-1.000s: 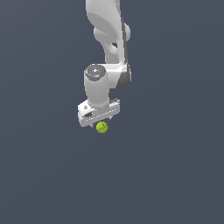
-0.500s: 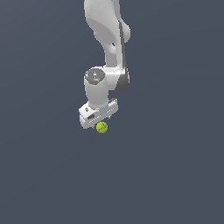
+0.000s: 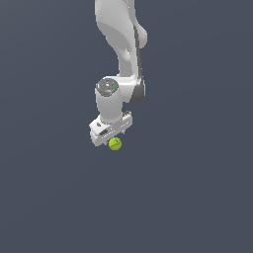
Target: Pick up the object and move it to a goal position.
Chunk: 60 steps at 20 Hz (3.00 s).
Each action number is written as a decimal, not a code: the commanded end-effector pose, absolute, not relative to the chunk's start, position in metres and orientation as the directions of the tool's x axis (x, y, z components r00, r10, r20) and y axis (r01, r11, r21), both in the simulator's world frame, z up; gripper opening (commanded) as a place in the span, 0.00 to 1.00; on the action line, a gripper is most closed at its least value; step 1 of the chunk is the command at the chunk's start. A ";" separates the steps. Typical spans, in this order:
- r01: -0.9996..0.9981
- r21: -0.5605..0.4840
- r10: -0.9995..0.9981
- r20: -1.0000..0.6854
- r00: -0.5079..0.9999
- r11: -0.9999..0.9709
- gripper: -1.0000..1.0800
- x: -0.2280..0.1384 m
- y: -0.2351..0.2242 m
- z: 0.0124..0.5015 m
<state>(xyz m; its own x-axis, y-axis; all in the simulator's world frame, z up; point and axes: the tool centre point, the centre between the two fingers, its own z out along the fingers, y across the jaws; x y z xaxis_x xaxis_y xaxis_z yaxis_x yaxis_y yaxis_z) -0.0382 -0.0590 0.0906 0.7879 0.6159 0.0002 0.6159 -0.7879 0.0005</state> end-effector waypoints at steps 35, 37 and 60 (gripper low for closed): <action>0.619 0.001 0.619 0.000 0.786 -0.786 0.00 -0.043 -0.051 0.061; 0.619 0.001 0.619 0.000 0.785 -0.785 0.00 -0.045 -0.047 0.070; 0.620 0.002 0.620 -0.002 0.784 -0.784 0.00 -0.090 0.049 0.287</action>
